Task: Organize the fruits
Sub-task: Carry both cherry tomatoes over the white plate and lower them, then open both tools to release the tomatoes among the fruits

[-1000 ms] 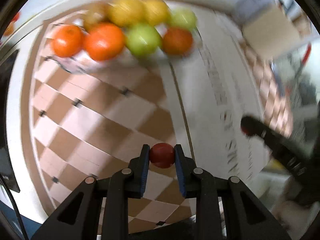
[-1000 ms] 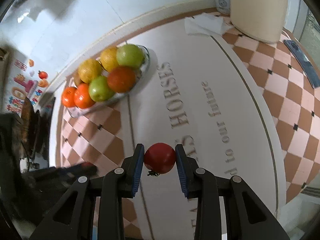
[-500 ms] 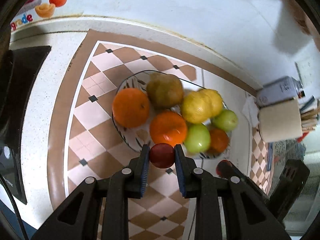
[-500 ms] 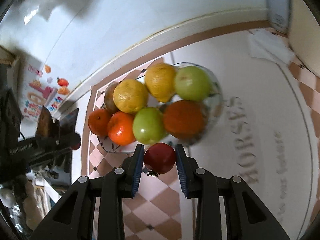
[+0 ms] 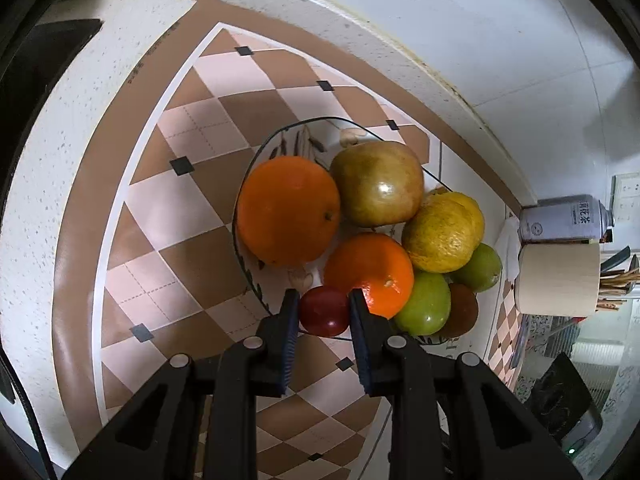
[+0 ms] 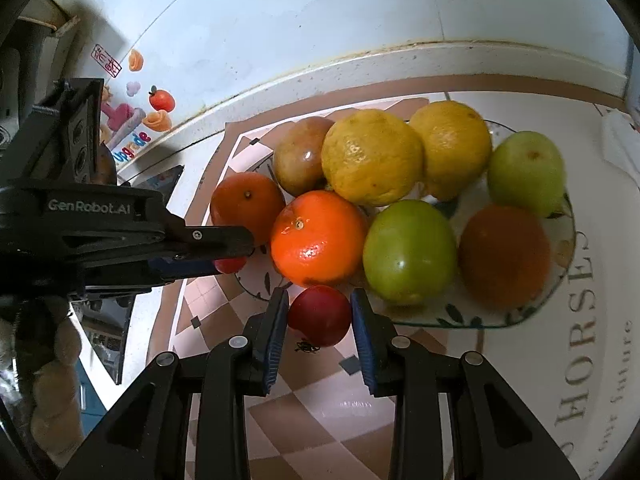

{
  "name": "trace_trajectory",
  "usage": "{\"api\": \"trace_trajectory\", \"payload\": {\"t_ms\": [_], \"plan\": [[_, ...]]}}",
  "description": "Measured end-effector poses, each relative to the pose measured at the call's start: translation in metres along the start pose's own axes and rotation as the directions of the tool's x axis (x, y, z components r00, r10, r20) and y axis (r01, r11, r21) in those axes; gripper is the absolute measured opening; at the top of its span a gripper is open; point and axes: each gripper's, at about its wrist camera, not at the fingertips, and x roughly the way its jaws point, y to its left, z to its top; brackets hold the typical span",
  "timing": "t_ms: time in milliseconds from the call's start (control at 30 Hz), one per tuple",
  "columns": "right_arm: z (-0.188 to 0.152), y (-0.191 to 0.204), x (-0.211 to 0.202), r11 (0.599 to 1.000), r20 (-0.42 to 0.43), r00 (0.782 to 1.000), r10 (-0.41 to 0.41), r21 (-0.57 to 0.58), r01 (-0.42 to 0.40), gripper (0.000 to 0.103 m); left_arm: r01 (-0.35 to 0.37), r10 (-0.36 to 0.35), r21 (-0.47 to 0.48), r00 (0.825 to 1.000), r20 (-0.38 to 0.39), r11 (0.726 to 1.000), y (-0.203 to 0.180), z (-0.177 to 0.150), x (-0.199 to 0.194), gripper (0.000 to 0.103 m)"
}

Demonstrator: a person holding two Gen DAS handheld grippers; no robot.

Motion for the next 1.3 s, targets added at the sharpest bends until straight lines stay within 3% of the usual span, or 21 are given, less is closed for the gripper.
{"api": "trace_trajectory", "payload": {"t_ms": [333,567,633,700,767,833,900,1033,1100,1300], "plan": [[0.000,0.002,0.005,0.999,0.038,0.999,-0.030,-0.038,0.032,0.036,-0.022,0.021,-0.022,0.999,-0.038,1.000,0.005,0.005,0.014,0.025],[0.001,0.011,0.002,0.998,0.044,0.998,-0.037,-0.052,0.039,0.057,-0.053,0.053,-0.006,0.998,-0.024,0.999,0.005,0.004,0.011,0.032],[0.001,0.014,-0.007,0.998,0.056,0.998,-0.037,-0.046,0.039,0.065,-0.067,0.067,0.010,0.998,-0.011,0.998,0.004,0.003,0.006,0.050],[0.002,0.015,-0.020,0.997,0.082,0.995,-0.059,-0.035,0.063,0.080,-0.080,0.080,0.029,0.997,0.009,0.996,0.003,0.002,0.000,0.064],[0.003,0.013,-0.034,0.995,0.098,0.991,-0.093,-0.022,0.096,0.092,-0.120,0.117,0.063,0.992,0.043,0.991,0.000,-0.001,-0.009,0.073],[0.006,0.007,-0.044,0.986,0.085,0.982,-0.169,0.001,0.170,0.097,-0.194,0.186,0.102,0.979,0.085,0.976,-0.002,-0.007,-0.019,0.091],[0.009,-0.003,-0.049,0.968,0.035,0.967,-0.252,0.028,0.251,0.098,-0.266,0.249,0.141,0.960,0.126,0.954,-0.006,-0.013,-0.025,0.098],[0.015,-0.024,-0.062,0.943,-0.008,0.946,-0.324,0.078,0.324,0.100,-0.400,0.356,0.217,0.909,0.215,0.890,-0.016,-0.032,-0.034,0.100],[0.017,-0.029,-0.068,0.934,-0.004,0.937,-0.350,0.078,0.349,0.100,-0.430,0.375,0.235,0.894,0.244,0.872,-0.019,-0.041,-0.036,0.100],[0.020,-0.026,-0.090,0.931,0.003,0.932,-0.362,0.052,0.362,0.100,-0.421,0.358,0.233,0.895,0.267,0.877,-0.029,-0.061,-0.050,0.101]]}}
